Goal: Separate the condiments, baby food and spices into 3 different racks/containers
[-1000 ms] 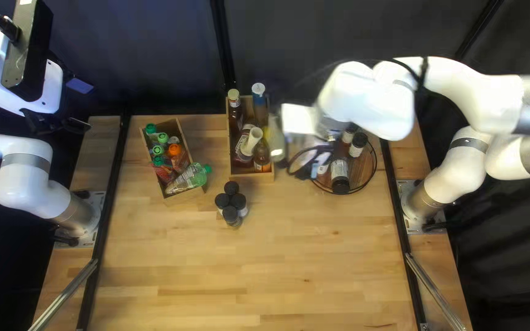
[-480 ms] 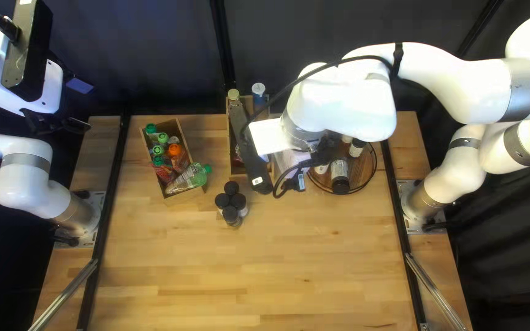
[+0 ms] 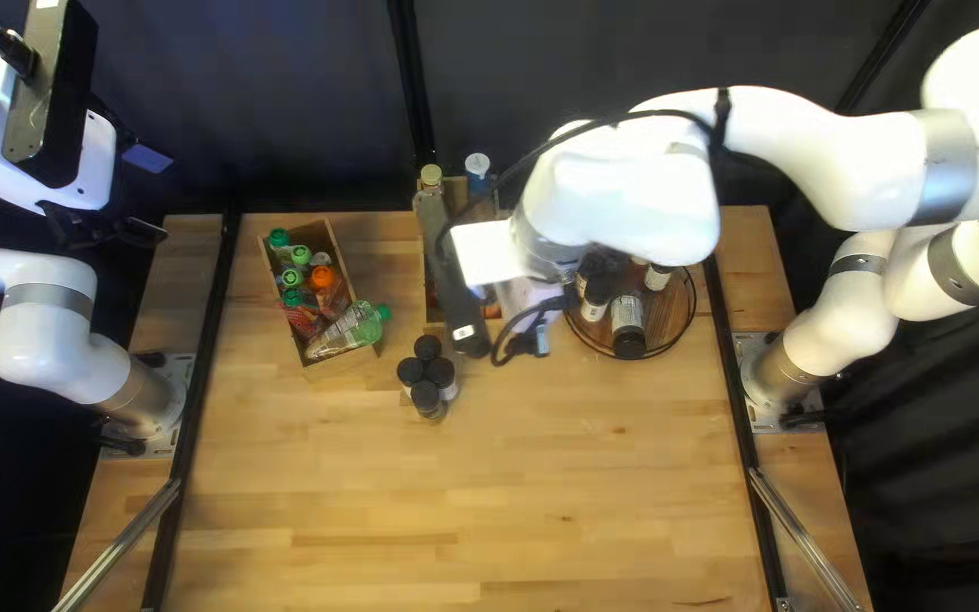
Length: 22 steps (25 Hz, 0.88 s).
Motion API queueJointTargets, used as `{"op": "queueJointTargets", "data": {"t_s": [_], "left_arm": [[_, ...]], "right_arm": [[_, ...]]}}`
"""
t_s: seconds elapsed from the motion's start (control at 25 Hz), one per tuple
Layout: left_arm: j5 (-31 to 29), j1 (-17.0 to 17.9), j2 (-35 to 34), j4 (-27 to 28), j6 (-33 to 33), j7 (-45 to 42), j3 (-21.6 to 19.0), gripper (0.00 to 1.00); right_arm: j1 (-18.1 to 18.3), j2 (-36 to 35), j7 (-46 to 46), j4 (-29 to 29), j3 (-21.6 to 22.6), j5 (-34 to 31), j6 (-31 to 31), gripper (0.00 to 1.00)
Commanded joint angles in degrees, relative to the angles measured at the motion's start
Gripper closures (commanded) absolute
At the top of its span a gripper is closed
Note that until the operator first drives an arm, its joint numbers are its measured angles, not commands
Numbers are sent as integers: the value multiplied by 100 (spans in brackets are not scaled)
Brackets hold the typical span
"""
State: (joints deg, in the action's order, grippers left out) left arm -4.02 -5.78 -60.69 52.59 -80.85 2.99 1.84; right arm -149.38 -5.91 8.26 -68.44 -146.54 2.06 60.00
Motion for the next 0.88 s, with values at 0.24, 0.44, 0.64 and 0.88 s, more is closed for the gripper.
{"op": "queueJointTargets", "data": {"t_s": [0.24,0.44,0.64,0.88], "left_arm": [[0,0,0,0,0,0,0,0],[0,0,0,0,0,0,0,0],[0,0,0,0,0,0,0,0],[0,0,0,0,0,0,0,0]], "right_arm": [[-107,623,-912,565,158,-571,-908,0],[-191,943,-1439,979,118,-1231,-1598,0],[-279,1437,-1997,1116,-69,-1907,-2185,0],[-413,1887,-2468,1088,-276,-2428,-2525,0]]}}
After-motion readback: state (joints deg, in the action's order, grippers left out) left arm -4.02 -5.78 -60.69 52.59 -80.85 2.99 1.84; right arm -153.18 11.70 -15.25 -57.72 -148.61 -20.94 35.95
